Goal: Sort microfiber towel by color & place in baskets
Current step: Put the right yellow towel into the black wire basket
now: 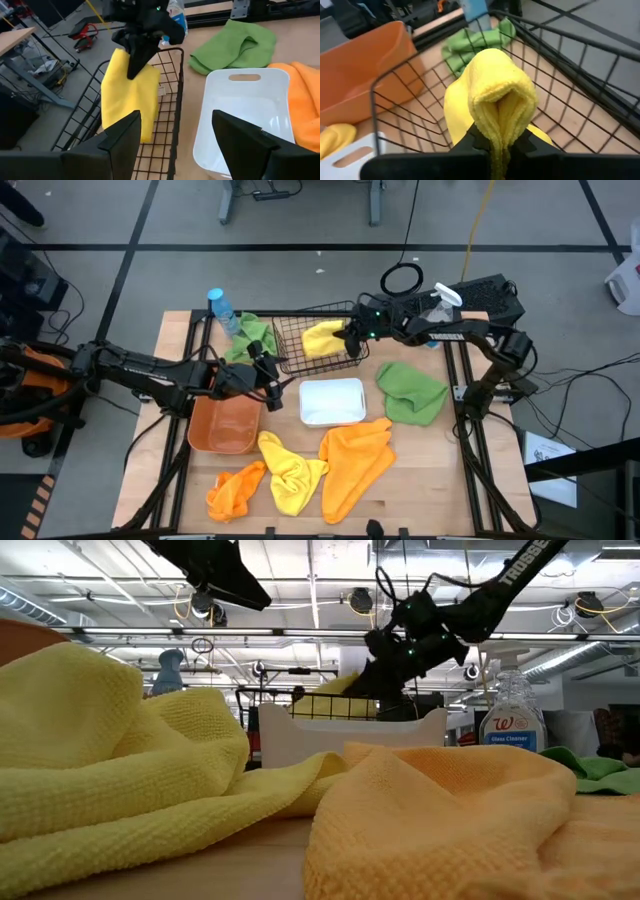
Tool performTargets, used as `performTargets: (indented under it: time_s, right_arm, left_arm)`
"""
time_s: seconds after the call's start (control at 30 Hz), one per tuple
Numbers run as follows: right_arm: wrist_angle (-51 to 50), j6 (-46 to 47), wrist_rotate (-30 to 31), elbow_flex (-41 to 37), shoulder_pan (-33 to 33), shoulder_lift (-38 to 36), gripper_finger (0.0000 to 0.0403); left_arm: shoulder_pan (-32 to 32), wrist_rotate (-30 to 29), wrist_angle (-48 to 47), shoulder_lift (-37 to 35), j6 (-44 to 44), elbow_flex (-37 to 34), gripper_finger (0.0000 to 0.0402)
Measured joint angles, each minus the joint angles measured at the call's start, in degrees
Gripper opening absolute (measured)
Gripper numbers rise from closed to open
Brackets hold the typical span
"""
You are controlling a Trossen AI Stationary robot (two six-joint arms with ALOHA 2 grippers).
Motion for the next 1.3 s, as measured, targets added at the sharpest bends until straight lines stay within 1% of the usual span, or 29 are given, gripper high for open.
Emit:
performTargets:
  time_s: [0.23,0.3,0.4,0.8,0.97,1.2,1.3]
  right_arm:
    - [0.6,0.2,2.0,0.0,-0.6,2.4,0.0018]
    - [0.8,0.2,2.4,0.0,-0.6,3.0,0.0026]
    - [0.8,0.2,4.7,0.0,-0.6,3.8,0.0040]
    - [1.2,0.2,5.2,0.0,-0.5,4.5,0.0088]
    - [1.1,0.2,6.8,0.0,-0.2,4.5,0.0118]
    - [0.7,-0.8,11.2,0.0,0.9,4.4,0.0174]
    - [-1.3,-1.9,12.9,0.0,1.1,3.3,0.0199]
  left_arm:
    - [0.0,0.0,0.1,0.0,-0.4,0.0,0.0248]
    - [0.0,0.0,0.1,0.0,-0.4,0.0,0.0248]
    - [0.0,0.0,0.1,0.0,-0.4,0.0,0.0248]
    - [0.0,0.0,0.0,0.0,-0.4,0.0,0.0248]
    - [0.0,0.0,-0.1,0.0,-0.4,0.0,0.0248]
    - [0.0,0.0,-0.3,0.0,-0.4,0.0,0.0248]
    - [0.0,0.0,-0.3,0.0,-0.4,0.0,0.0248]
